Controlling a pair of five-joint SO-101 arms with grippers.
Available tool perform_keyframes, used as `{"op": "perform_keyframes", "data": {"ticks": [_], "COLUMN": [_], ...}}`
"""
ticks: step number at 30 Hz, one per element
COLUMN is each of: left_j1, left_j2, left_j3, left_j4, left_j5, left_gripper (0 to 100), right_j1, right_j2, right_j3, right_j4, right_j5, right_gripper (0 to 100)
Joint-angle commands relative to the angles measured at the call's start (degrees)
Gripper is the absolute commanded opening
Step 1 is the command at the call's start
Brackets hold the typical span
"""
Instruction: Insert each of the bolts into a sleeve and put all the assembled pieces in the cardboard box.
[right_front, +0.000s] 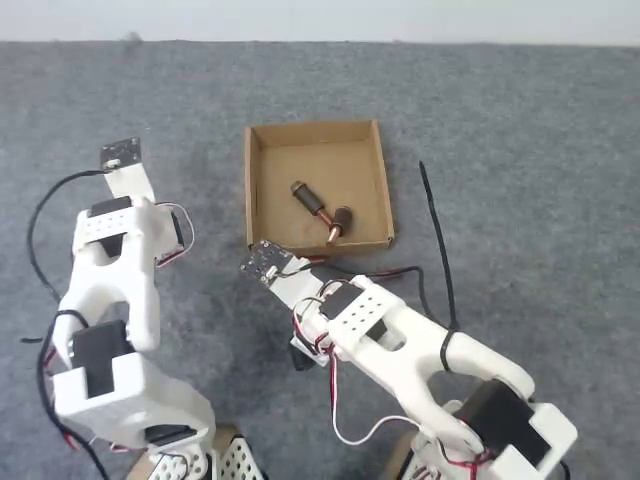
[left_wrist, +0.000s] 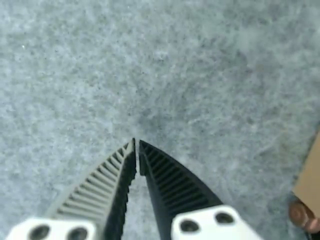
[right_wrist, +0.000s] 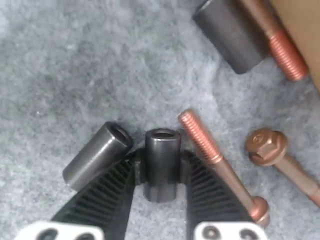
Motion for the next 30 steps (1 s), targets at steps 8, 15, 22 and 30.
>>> {"op": "perform_keyframes", "data": {"ticks": [8,15,22,30], "left_j1": [0.0,0.1,1.3,1.8], "left_j2": [-0.8,-0.8,-0.8,-0.9], "left_j3": [-2.6,-2.6,-2.5,-3.6], "left_j4": [0.4,0.4,0.4,3.0], "left_j5": [-0.1,-0.1,-2.4,-7.6], "left_gripper": [1,1,1,1], "right_j1": [6.8,16.4,30.5,46.1], "right_j2": [-1.4,-15.3,-25.1,-22.0], "right_j3": [-7.8,-4.0,3.0,3.1], "right_j4": [11.1,14.5,10.3,7.0], "right_j5": [1.1,0.6,-4.2,-8.6], "right_gripper": [0.7,0.7,0.7,0.7]}}
